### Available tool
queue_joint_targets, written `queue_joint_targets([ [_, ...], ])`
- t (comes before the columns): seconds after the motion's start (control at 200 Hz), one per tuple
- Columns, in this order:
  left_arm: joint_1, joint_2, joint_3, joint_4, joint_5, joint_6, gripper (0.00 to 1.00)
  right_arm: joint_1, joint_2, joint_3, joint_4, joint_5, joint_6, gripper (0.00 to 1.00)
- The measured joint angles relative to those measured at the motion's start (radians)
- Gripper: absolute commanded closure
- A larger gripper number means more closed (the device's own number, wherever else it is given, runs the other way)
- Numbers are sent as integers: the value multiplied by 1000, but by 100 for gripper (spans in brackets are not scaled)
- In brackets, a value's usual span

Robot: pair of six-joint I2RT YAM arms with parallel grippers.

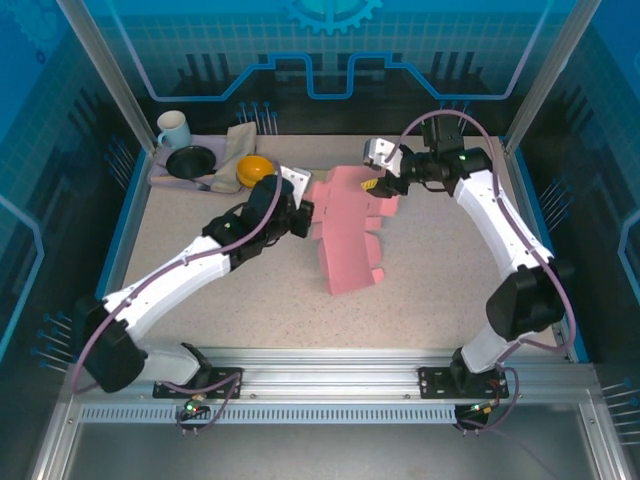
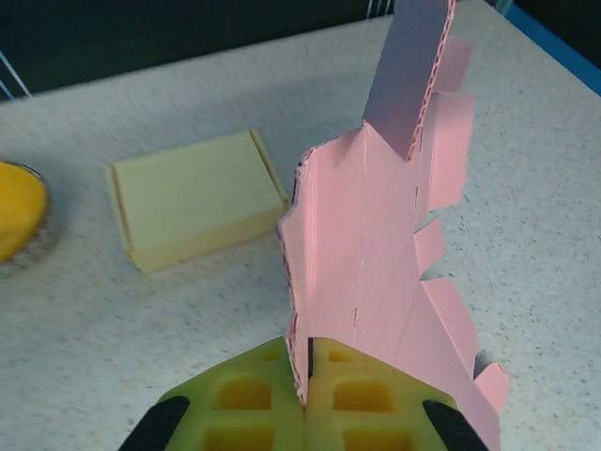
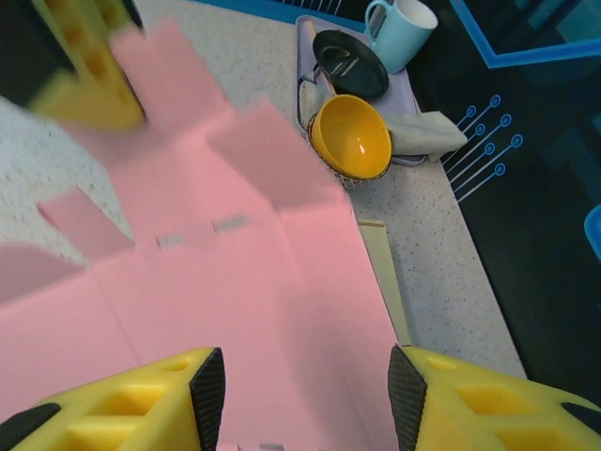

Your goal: Fold the paper box

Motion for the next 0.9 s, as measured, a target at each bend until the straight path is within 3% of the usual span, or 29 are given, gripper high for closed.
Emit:
queue_joint_targets([
  [0.325, -8, -68, -160, 141, -68, 197, 100, -5, 152, 149, -143, 63, -287, 49],
  [0.645, -17, -126, -217, 239, -75, 238, 100, -13, 162, 138, -173, 109, -375, 51],
  [0.72, -19, -136, -237, 261, -76, 249, 100, -23, 162, 111, -164, 112, -383, 56],
  [0.895, -19, -139, -251, 277, -76, 257, 100, -53, 141, 10, -134, 115, -400, 81],
])
